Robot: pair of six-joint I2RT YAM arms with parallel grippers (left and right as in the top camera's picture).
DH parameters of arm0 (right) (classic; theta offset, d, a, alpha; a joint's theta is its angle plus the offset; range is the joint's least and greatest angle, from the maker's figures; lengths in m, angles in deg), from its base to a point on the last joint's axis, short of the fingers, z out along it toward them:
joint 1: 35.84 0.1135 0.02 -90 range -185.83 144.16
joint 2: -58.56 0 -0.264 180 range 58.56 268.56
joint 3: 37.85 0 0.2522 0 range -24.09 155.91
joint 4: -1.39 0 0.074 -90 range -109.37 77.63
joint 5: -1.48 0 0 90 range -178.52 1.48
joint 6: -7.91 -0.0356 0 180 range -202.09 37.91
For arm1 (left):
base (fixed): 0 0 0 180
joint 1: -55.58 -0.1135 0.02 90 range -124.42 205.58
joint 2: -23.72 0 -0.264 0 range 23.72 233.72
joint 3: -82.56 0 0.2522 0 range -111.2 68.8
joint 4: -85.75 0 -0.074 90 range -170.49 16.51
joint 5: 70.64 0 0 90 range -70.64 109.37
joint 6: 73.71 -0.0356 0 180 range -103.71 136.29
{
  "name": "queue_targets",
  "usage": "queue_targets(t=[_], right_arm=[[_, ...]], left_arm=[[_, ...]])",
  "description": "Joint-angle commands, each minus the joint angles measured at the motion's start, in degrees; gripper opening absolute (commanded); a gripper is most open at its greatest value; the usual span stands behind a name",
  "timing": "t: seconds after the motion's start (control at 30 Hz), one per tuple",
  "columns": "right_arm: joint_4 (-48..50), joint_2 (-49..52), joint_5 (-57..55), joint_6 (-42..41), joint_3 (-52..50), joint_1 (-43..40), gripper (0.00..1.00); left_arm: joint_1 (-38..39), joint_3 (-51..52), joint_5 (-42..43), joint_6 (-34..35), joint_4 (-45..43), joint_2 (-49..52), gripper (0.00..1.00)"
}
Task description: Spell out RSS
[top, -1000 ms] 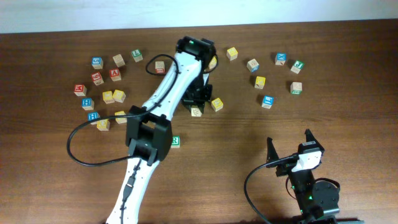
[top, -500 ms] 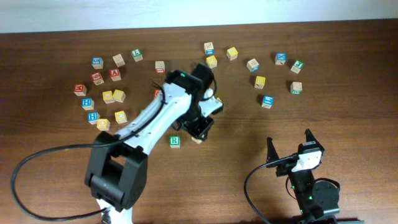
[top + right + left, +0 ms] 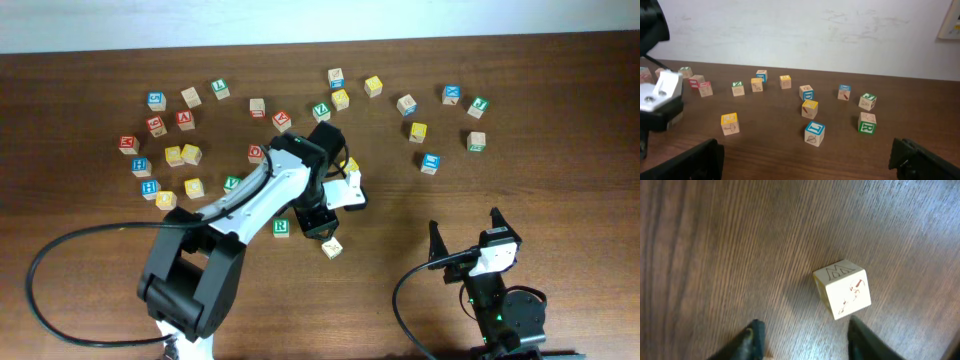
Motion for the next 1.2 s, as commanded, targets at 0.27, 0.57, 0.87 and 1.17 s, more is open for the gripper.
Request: queue_targets(t=[0.27, 0.57, 0.87, 1.17], right_arm=[[-0.3, -0.4, -0.2, -0.2, -0.3, -0.4, 0.98], [30.3, -0.4, 30.4, -23.2, -0.1, -0.4, 0.98], [-31.1, 42.2, 23.4, -4.7, 57.8, -0.3, 0.98], [-49.3, 93.1, 46.6, -13.6, 73.9, 17.9, 0.73]], left_arm=[[-22.9, -30.8, -0.4, 42.1, 17.9, -4.9, 0.99], [-43.4, -30.7, -0.2, 48.3, 17.1, -4.9, 0.99], [-43.4, -30.7, -0.2, 48.3, 17.1, -4.9, 0.99], [-43.4, -30.7, -0.2, 48.3, 17.2, -4.9, 0.99]])
